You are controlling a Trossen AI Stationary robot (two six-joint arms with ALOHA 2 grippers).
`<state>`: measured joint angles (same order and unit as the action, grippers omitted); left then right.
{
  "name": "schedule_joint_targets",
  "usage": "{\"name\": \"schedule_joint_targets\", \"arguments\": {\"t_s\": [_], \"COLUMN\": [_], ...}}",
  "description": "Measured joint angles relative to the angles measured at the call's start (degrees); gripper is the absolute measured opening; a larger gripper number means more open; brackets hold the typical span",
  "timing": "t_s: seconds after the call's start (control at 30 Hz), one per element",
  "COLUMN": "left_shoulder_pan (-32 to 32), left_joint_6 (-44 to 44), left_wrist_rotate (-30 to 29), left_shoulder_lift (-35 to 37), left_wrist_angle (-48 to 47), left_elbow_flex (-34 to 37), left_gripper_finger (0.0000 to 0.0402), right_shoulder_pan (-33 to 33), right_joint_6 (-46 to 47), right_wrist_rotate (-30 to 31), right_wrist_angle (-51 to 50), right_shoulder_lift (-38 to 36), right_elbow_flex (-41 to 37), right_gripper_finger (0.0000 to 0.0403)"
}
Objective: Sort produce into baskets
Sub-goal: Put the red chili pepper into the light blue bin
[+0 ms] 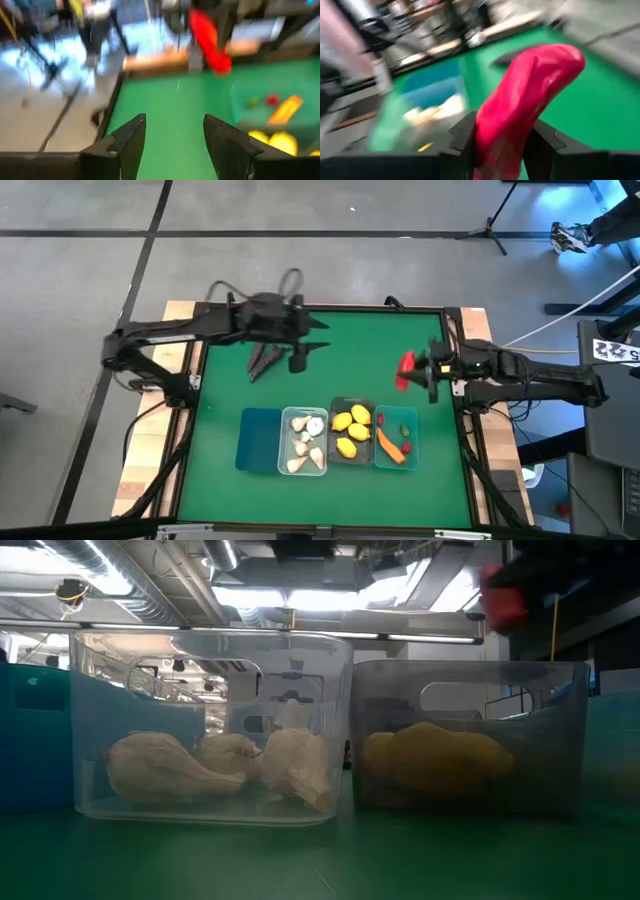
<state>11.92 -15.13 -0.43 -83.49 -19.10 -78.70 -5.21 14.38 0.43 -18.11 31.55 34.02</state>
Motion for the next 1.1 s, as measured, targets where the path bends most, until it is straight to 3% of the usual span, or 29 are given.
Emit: {"name": "schedule_joint_targets", "arguments": {"t_s": [0.2,0.33,0.43,0.6,0.8,0.97,1.1], "left_shoulder_pan": [-1.62,-3.72,-5.01,-6.10,-6.07,-6.07,-6.07], "left_joint_6": [1.92,4.32,6.82,11.33,13.78,13.74,13.53], "left_wrist_rotate": [2.96,2.98,0.59,-3.61,-3.86,-3.87,-3.88], "left_shoulder_lift": [13.54,23.04,28.92,35.27,37.69,37.56,37.52], "left_wrist_angle": [16.48,26.41,32.70,39.68,41.23,40.77,40.78], "left_elbow_flex": [14.51,27.31,35.61,43.57,45.40,45.44,45.44], "left_gripper_finger": [0.0196,0.0196,0.0196,0.0196,0.0196,0.0196,0.0196], "right_shoulder_pan": [1.10,5.25,9.43,17.93,28.80,35.61,37.09], "right_joint_6": [9.53,16.02,21.26,26.04,35.45,42.16,47.38], "right_wrist_rotate": [-16.53,-20.60,-17.42,-5.75,7.69,10.73,12.10], "right_wrist_angle": [-8.47,-8.87,-8.84,-8.48,-5.00,-0.44,-0.41], "right_shoulder_lift": [0.49,3.46,5.58,10.72,19.65,27.80,32.65], "right_elbow_flex": [0.00,0.00,-0.02,0.00,0.00,0.00,0.00], "right_gripper_finger": [0.0121,0.0121,0.0121,0.0121,0.0121,0.0121,0.0121]}}
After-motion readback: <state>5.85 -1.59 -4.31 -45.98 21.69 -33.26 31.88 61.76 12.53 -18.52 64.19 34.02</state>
